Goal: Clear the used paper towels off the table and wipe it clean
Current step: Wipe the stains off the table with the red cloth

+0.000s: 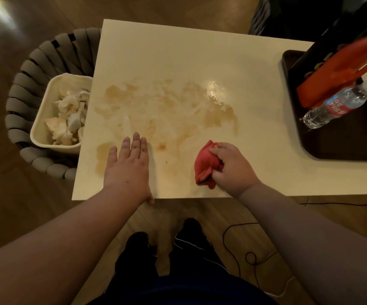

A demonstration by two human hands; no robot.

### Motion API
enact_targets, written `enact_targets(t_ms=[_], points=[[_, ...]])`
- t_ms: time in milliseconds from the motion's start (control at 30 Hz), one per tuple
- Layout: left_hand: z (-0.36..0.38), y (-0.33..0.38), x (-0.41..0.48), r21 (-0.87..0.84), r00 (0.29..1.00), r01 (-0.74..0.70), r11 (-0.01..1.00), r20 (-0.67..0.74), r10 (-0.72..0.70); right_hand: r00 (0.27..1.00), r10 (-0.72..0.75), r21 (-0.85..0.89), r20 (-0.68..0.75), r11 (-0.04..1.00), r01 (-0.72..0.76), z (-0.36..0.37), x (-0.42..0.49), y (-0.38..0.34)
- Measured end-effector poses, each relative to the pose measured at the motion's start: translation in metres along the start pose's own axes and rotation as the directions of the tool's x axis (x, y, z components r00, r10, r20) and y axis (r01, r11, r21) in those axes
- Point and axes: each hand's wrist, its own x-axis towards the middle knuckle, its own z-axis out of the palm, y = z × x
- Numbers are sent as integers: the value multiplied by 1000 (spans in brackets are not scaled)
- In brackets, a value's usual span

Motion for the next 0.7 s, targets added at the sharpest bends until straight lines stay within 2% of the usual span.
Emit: enact_targets(t_ms=[200, 400, 700], points=[[6, -3, -4, -26, 999, 0, 1000, -42, -1, 998, -37, -172, 48, 984, 45, 5, 3, -21], [9, -7, -5, -83, 997, 9, 996, -73, -15, 973, -176, -109, 147, 975, 193, 56, -34, -75], [27, -16, -20, -86, 967, -63, 994, -252, 39, 963, -221, -110, 154, 965, 239, 69, -16, -104]])
